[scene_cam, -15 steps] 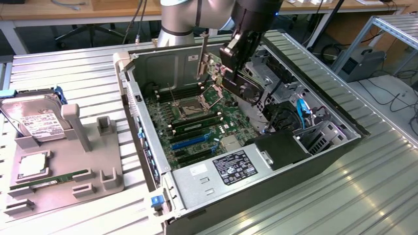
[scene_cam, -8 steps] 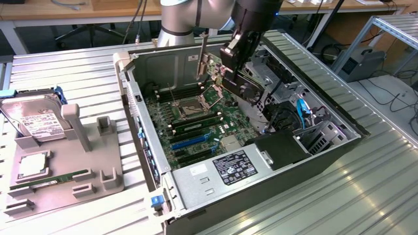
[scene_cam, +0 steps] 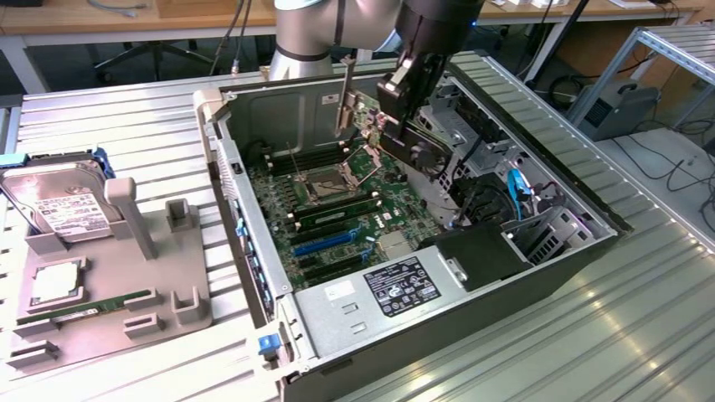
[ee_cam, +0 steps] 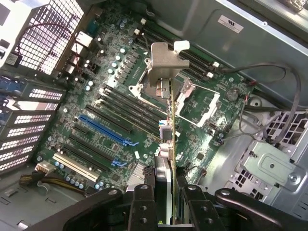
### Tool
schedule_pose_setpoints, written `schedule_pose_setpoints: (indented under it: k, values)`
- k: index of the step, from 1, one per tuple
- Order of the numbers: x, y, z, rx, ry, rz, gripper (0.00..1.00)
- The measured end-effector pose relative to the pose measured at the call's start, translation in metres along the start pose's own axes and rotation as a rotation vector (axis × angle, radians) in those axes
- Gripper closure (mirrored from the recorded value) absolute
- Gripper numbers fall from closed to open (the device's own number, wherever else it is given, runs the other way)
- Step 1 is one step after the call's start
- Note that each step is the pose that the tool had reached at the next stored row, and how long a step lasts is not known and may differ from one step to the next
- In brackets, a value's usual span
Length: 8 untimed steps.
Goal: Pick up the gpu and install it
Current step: 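Insert the gpu into the slot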
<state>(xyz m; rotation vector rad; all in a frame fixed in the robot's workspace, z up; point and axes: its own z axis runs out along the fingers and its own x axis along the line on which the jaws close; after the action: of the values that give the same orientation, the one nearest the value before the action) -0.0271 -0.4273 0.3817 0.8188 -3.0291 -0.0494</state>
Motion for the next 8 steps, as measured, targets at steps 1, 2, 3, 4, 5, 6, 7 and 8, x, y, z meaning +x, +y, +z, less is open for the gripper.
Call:
schedule_pose_setpoints:
  k: [1,2,3,4,5,6,7,8]
  values:
    - [0.0,0.0,0.0,0.0,0.0,-0.002,0.73]
    - [0.0,0.0,0.0,0.0,0.0001,-0.004,0.73]
    - [0.0,0.0,0.0,0.0,0.0001,-0.005,0.73]
    - [0.0,0.0,0.0,-0.0001,0.0001,-0.007,0.73]
    - [0.0,0.0,0.0,-0.0001,0.0002,-0.009,0.73]
    - [0.0,0.0,0.0,-0.0001,0.0003,-0.011,0.73]
    - [0.0,0.0,0.0,-0.0001,0.0003,-0.013,0.73]
    - [0.0,0.0,0.0,-0.0001,0.0004,-0.014,0.73]
